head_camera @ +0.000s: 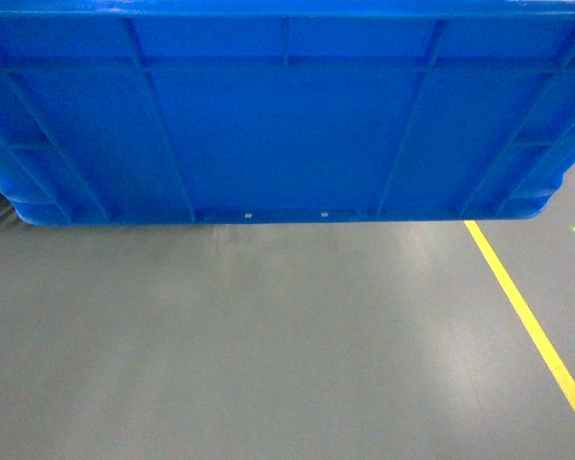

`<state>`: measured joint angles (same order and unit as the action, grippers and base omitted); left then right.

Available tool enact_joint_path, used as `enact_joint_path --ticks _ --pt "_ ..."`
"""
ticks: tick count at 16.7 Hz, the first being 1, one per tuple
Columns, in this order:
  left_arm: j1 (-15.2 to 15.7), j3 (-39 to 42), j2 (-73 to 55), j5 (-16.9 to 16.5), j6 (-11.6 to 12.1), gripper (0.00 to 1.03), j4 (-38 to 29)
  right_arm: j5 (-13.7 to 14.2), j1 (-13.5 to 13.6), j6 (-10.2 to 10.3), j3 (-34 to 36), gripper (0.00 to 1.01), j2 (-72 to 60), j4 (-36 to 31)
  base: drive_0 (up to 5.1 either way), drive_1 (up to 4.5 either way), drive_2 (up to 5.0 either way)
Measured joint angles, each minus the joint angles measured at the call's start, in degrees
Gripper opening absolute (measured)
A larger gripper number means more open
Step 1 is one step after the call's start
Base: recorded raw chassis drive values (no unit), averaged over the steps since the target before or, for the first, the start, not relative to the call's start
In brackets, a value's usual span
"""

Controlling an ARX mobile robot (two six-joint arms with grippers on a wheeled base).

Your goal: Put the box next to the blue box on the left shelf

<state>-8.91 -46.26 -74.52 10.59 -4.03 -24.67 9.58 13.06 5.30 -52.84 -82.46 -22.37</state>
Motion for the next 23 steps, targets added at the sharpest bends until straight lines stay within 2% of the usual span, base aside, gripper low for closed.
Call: enact_joint_path --ticks 23 --pt "0.0 0.0 0.0 0.1 0.0 0.09 0.3 -0.1 0.0 0.0 0.0 0.1 0.0 0.4 0.0 4.02 -4.1"
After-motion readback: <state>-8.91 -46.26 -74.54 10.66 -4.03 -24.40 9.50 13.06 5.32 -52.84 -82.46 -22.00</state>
